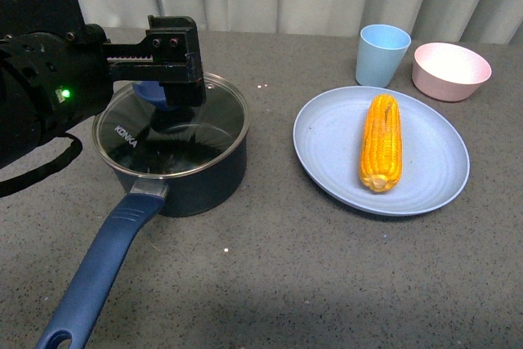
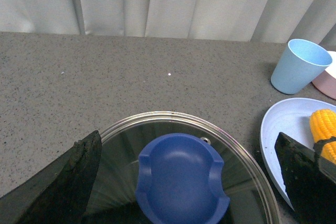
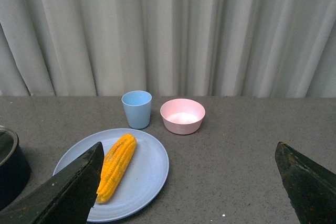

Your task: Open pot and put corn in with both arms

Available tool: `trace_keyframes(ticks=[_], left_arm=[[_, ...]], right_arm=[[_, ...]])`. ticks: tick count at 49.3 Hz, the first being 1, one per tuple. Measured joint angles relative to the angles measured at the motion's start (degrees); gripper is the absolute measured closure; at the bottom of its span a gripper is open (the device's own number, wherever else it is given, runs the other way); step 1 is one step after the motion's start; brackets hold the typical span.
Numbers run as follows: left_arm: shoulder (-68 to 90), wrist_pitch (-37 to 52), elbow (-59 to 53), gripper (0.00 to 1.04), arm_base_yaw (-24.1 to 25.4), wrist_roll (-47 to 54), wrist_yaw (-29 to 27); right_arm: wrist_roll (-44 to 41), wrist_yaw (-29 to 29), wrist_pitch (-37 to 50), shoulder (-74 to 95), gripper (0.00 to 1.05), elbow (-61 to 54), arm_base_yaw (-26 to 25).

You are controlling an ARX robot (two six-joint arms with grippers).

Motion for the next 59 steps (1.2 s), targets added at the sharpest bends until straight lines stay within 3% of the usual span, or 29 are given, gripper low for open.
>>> trace_keyframes(ticks=[51, 55, 59], left_arm=[[11.13, -3.19, 8.48, 0.06, -0.44, 2.64, -0.96], [11.13, -3.19, 8.48, 0.13, -0.46, 2.69, -0.96], [11.13, -3.17, 8.48, 0.31, -0.48, 2.69, -0.96]], right_arm=[[0.0, 0.0, 0.0, 0.0, 0.09, 0.0, 0.0], [0.0, -0.02, 0.0, 0.0, 0.09, 0.0, 0.0], [0.0, -0.02, 0.0, 0.0, 0.09, 0.0, 0.0]])
